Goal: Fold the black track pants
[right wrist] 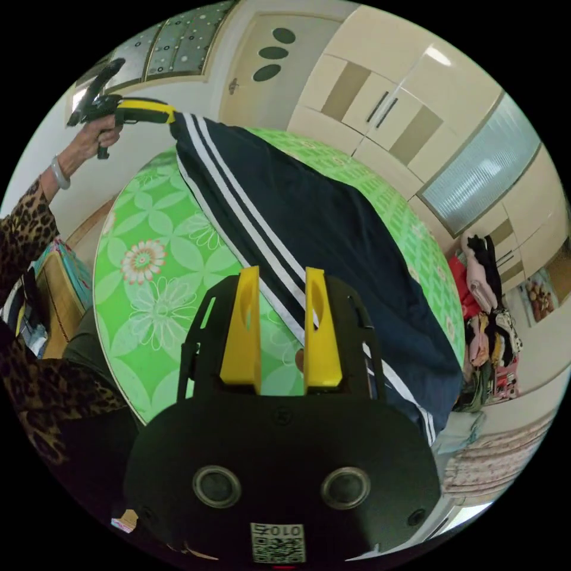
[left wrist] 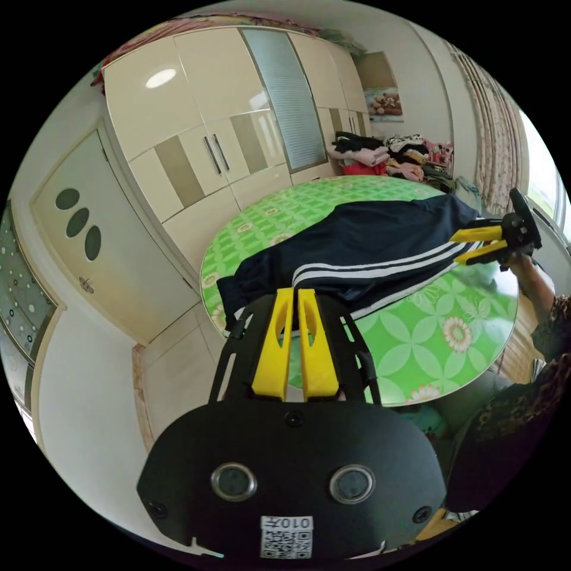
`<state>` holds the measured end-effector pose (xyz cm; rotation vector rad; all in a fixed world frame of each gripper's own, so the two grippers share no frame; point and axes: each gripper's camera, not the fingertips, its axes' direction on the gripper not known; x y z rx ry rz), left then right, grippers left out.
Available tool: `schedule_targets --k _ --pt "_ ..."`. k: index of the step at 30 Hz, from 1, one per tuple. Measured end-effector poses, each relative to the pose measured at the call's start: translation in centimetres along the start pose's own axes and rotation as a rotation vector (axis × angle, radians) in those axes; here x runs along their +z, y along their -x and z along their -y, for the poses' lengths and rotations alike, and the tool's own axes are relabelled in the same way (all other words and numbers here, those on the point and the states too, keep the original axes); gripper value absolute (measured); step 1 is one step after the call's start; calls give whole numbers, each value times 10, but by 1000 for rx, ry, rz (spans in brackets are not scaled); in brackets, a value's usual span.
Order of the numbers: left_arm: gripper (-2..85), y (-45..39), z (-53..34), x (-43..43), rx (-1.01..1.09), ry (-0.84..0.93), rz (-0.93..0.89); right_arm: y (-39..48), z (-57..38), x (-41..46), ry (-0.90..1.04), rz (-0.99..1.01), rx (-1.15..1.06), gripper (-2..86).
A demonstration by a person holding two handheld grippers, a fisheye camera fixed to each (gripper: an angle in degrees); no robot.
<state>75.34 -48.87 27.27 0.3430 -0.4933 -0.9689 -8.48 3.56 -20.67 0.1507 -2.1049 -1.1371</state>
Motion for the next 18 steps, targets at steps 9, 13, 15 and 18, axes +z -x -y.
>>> schedule_targets --k 9,13,15,18 --pt "-2 23 11 -1 -6 -24 -17 30 23 36 16 -222 -41 37" --pt "-2 31 6 9 -2 4 -32 13 26 33 -12 -219 14 24" --pt "-2 35 4 6 18 7 -24 -12 30 16 -45 -116 63 23" --pt "-2 35 -2 -11 72 -42 6 -50 29 -19 -111 78 52 25"
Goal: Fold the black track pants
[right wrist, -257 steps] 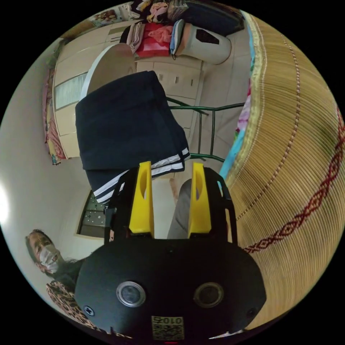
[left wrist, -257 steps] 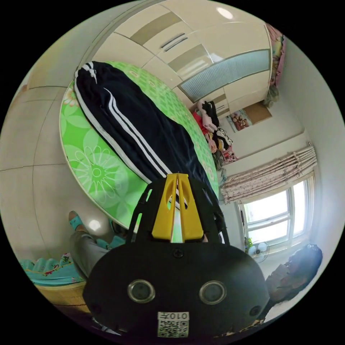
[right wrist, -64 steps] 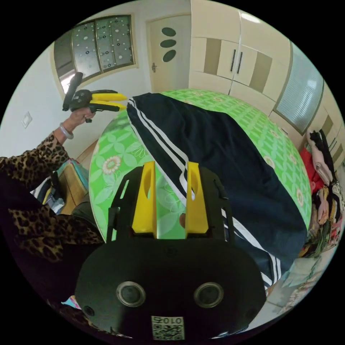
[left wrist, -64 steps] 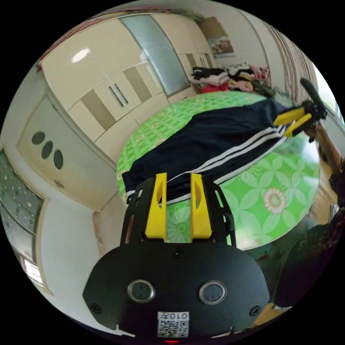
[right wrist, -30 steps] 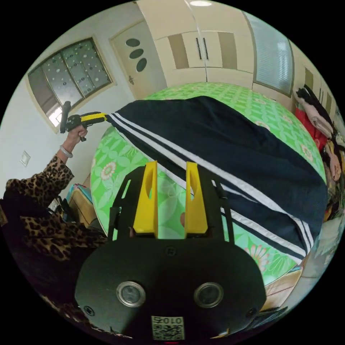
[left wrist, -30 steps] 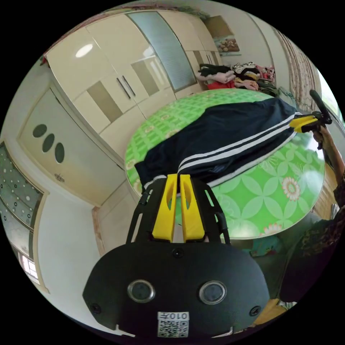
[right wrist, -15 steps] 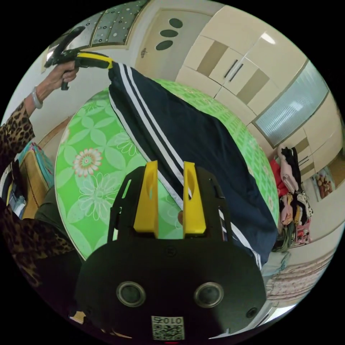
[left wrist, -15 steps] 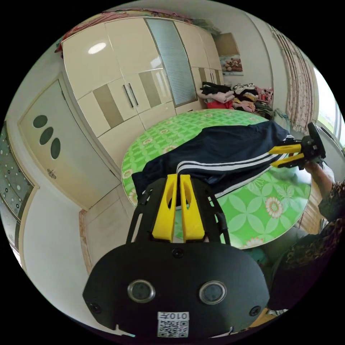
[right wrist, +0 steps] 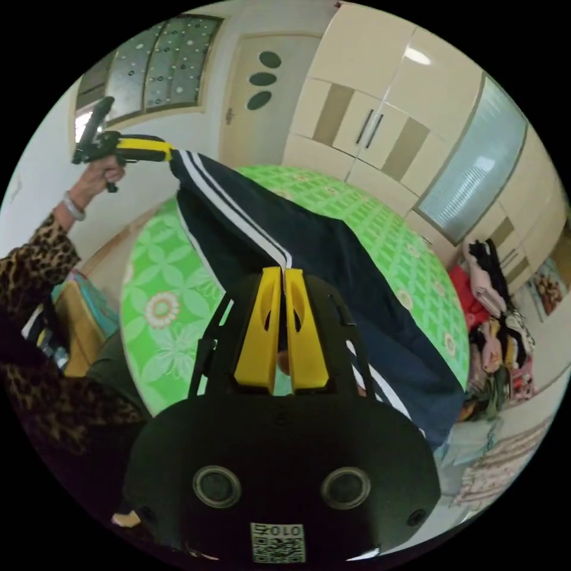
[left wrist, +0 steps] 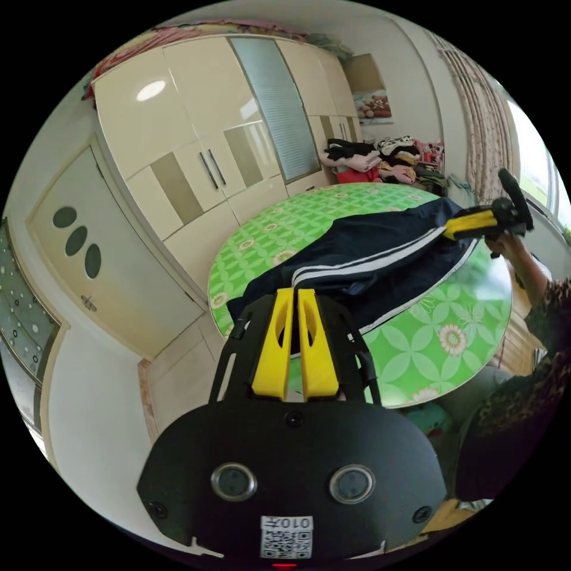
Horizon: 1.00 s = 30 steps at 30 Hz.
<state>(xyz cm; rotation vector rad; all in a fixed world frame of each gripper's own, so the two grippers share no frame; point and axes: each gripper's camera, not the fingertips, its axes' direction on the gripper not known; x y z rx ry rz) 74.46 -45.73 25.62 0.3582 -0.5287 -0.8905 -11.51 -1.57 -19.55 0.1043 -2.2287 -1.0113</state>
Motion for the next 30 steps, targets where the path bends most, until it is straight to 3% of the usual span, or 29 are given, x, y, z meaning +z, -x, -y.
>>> schedule_targets --k 2,7,16,20,26,30 --pt "-2 -2 -10 3 50 16 -29 -13 -5 5 68 132 -48 28" --pt "-2 -8 -51 55 67 158 -158 -12 -18 70 255 168 -65 33" --pt "-2 26 -59 30 -37 33 -202 -88 -8 17 75 350 32 29" --pt "-2 20 -83 66 -47 129 -256 -99 -17 50 246 400 -8 21" --pt "-2 23 -97 48 -44 57 -243 -145 -15 29 177 490 26 22" --pt "-2 8 -113 79 60 214 -223 -148 -12 37 249 463 -68 31"
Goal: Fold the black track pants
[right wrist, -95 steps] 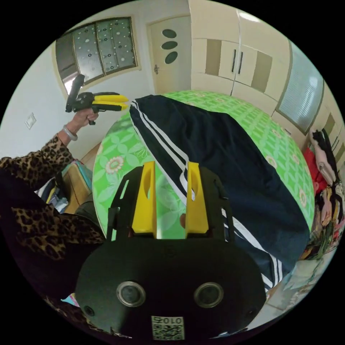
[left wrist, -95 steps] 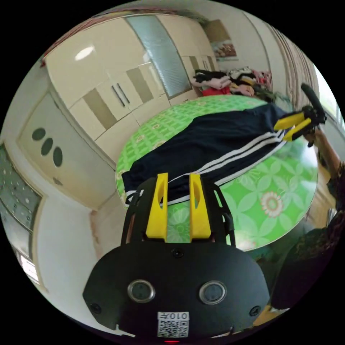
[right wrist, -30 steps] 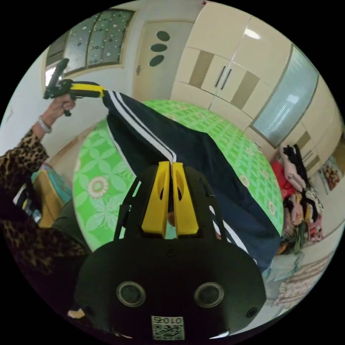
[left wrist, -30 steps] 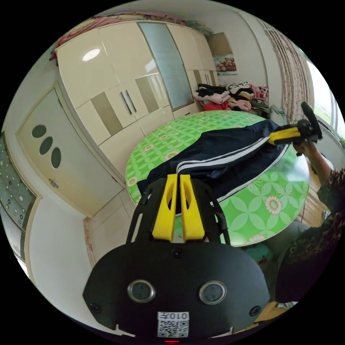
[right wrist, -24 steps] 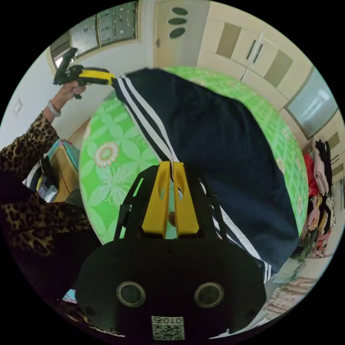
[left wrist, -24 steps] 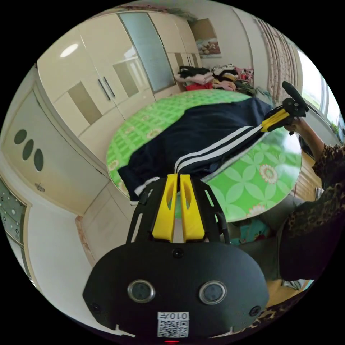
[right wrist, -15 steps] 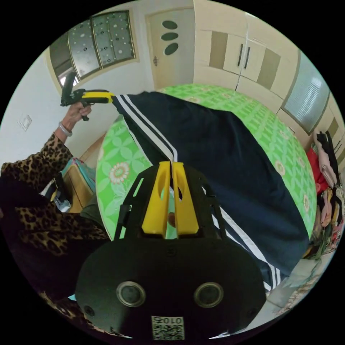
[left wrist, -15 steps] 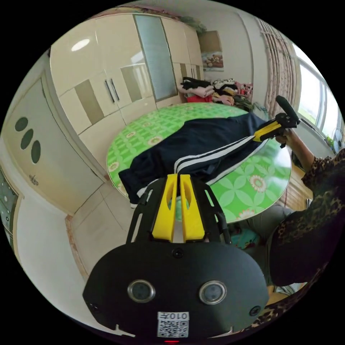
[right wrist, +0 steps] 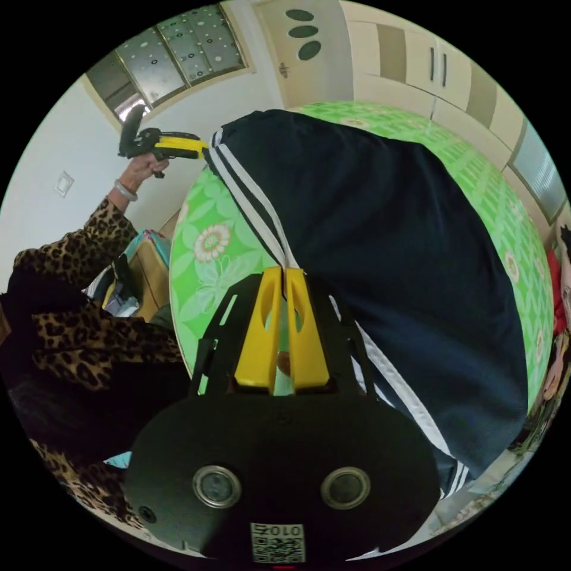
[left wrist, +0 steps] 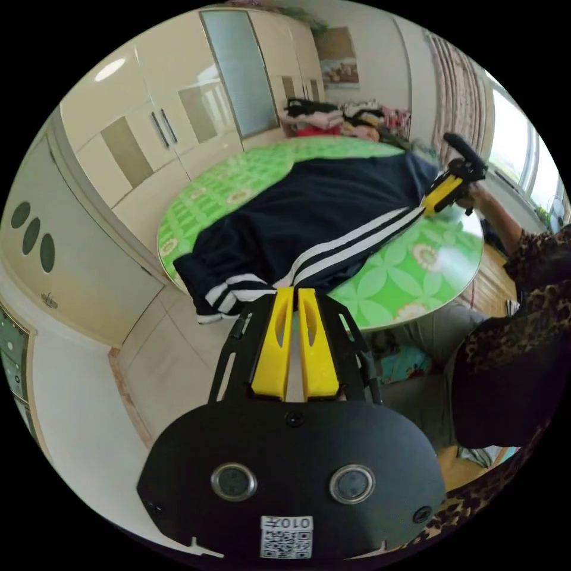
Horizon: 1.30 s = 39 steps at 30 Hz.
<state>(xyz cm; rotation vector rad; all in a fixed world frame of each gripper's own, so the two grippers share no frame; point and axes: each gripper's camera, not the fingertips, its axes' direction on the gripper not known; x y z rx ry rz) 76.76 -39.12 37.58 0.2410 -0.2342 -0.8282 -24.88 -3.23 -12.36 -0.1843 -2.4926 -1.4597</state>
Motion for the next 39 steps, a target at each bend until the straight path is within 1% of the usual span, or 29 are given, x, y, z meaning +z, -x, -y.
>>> schedule_targets --k 3,4,6,7,8,9,10,11,14,16,18,19,20,22,25,26,27,29,34,36,37,39 --pt "-2 9 -16 4 -63 -59 -33 -23 0 -13 4 90 27 42" --pt "-2 12 -19 5 -78 -69 -44 -34 -2 -21 -8 154 39 44" --pt "-2 20 -32 12 -105 -92 -78 -53 -9 -42 -96 217 73 31" --pt "-1 21 -36 13 -107 -98 -80 -67 -17 -60 -202 287 99 27" --pt "-1 23 -42 14 -112 -116 -82 -84 -26 -76 -329 414 115 25" --pt "-1 25 -48 16 -121 -137 -86 -92 -30 -82 -395 482 118 24" --pt "-1 26 -51 17 -128 -148 -91 -104 -32 -89 -501 606 100 23" --pt "-1 30 -58 20 -149 -170 -107 -111 -25 -86 -526 684 88 23" --pt "-1 46 -74 27 -228 -228 -184 -107 20 -57 -422 645 117 22" --pt "0 56 -85 27 -276 -273 -241 -105 50 -37 -371 688 116 22" --pt "0 71 -104 25 -336 -353 -338 -109 75 -16 -315 713 167 22" --pt "0 75 -110 24 -349 -371 -360 -111 88 -4 -254 653 190 22" --pt "-1 84 -122 23 -384 -401 -404 -116 97 9 -150 594 252 23" --pt "-1 100 -145 23 -447 -438 -460 -124 101 12 -125 625 242 23" --pt "1 138 -195 24 -651 -558 -528 -135 102 13 -117 633 258 23" --pt "2 153 -212 27 -768 -591 -549 -138 104 13 -116 634 262 23" --pt "4 162 -216 28 -833 -579 -541 -139 105 13 -111 634 262 22" --pt "9 169 -209 32 -863 -539 -515 -145 107 14 -108 647 259 22" --pt "53 185 -158 36 -783 -390 -447 -153 109 13 -113 658 258 22" --pt "73 188 -136 44 -772 -274 -359 -155 110 12 -114 658 257 22" --pt "76 189 -132 47 -769 -252 -342 -156 111 12 -115 661 256 22" --pt "78 187 -119 59 -735 -195 -360 -158 112 12 -118 664 255 23"
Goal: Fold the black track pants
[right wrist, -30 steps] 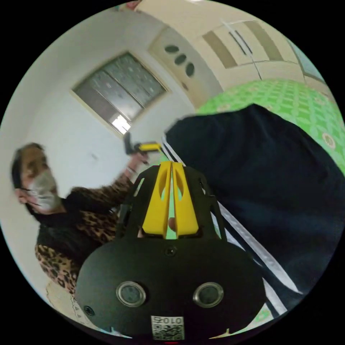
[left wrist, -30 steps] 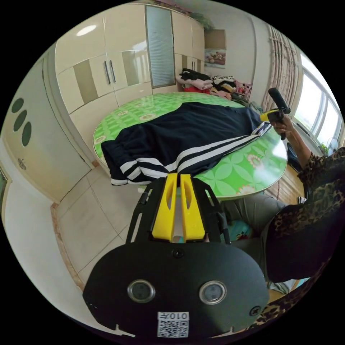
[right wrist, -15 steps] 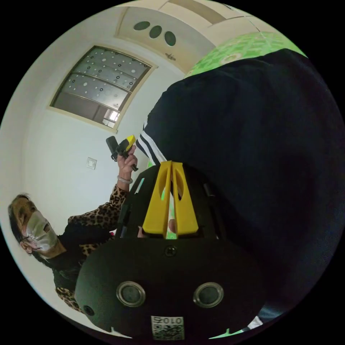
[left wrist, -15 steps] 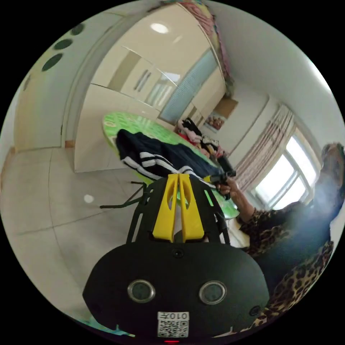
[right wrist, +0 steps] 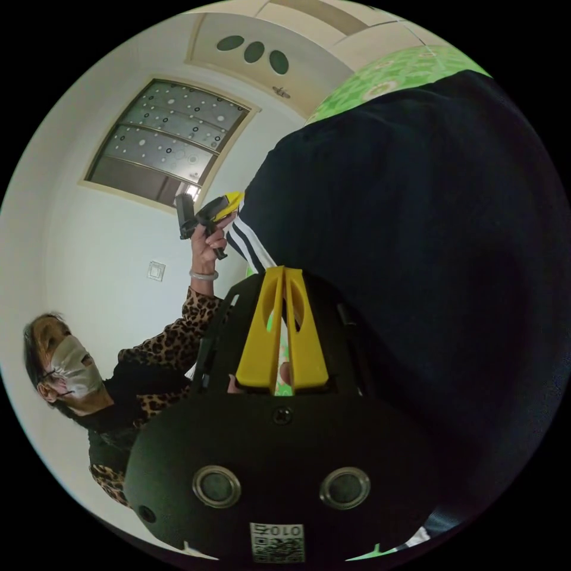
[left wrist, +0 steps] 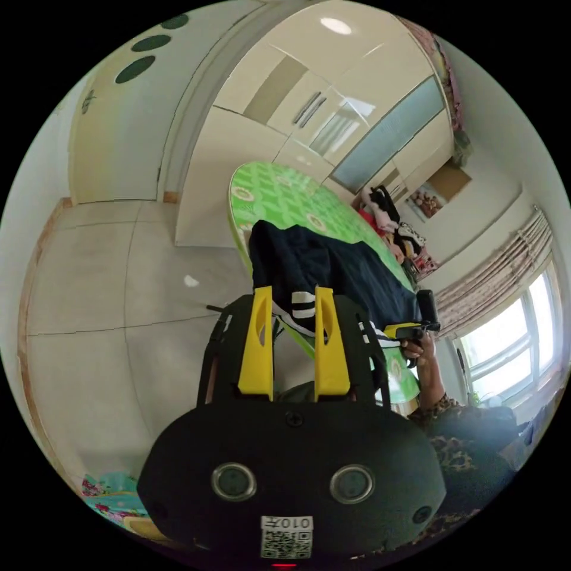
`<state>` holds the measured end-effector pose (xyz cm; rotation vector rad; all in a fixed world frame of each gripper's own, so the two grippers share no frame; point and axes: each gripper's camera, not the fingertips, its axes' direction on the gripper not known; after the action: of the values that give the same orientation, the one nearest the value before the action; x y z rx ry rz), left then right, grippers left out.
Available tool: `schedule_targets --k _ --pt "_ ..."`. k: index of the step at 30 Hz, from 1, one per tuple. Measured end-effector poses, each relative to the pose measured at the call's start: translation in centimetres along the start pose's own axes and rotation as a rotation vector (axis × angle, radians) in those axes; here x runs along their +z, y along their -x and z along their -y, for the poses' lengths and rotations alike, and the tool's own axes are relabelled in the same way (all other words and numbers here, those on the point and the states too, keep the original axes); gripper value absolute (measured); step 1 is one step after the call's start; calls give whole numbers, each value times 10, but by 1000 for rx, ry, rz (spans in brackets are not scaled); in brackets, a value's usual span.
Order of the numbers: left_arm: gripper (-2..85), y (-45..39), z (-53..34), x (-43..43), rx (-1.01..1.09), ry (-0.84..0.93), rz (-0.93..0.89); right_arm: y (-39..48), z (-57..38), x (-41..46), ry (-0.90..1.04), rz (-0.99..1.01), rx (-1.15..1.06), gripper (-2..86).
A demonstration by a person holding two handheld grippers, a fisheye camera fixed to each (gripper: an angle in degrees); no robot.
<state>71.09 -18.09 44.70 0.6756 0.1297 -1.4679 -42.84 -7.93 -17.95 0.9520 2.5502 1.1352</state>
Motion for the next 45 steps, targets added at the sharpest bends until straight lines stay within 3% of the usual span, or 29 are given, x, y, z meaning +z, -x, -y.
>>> schedule_targets --k 9,16,19,22,25,27,30,33,37,45 --pt "3 -21 -2 12 142 25 193 -1 3 -4 -9 16 -20 24" --pt "-3 -5 9 -26 102 -94 184 0 3 -4 -10 24 -26 23" --pt "-3 15 9 -10 41 -28 216 0 4 -4 -10 25 -19 22" --pt "-2 41 -3 4 -20 -13 142 0 4 -3 -9 23 -10 23" --pt "0 88 -17 5 -219 -2 25 1 4 -1 6 21 4 23" --pt "3 120 -39 -3 -320 -93 -188 1 3 -1 5 25 4 23" --pt "16 126 -63 -18 -336 -207 -188 3 2 -1 4 35 5 23" --pt "51 118 -76 -7 -301 -199 -260 4 0 -1 3 47 8 24" --pt "84 119 -80 1 -322 -217 -197 8 -3 0 -1 47 7 25" --pt "123 142 -77 -9 -453 -273 -271 16 -10 0 -5 61 4 24"
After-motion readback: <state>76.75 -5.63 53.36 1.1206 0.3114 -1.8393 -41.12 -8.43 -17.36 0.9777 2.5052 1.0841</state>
